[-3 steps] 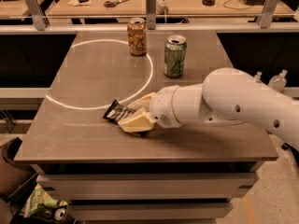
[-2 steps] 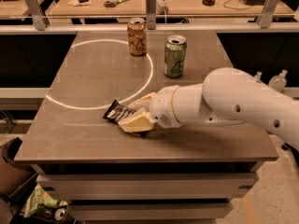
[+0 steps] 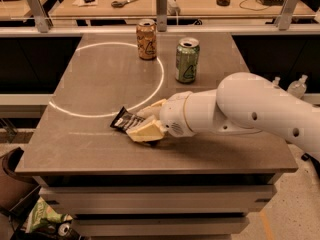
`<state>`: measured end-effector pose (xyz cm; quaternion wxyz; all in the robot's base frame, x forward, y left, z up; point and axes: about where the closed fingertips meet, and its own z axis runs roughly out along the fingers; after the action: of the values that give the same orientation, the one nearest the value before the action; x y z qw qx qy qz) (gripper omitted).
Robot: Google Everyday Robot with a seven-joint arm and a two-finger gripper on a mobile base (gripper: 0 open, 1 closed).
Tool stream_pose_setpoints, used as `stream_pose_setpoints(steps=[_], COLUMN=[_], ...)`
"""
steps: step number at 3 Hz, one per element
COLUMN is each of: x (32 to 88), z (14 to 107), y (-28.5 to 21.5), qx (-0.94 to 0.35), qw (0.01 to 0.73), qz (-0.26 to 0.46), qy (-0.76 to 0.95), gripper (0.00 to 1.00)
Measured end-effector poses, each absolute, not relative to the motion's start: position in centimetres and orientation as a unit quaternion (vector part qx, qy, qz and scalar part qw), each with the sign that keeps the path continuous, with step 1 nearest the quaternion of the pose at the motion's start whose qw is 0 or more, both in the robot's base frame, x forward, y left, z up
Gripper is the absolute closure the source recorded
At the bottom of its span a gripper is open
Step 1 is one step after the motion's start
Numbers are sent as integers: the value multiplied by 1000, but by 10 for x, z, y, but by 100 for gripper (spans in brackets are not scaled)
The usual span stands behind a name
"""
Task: Pick rxbar chocolate
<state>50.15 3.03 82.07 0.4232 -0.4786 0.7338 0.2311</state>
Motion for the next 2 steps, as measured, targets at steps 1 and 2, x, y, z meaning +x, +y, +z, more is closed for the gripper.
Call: stream_pose_setpoints(steps=[1, 2], x=[517, 532], z=[859, 898], y=[32, 32], qx=[-499, -517], qw=[438, 455], qz=[208, 189], qy=[718, 700], gripper=[100, 100])
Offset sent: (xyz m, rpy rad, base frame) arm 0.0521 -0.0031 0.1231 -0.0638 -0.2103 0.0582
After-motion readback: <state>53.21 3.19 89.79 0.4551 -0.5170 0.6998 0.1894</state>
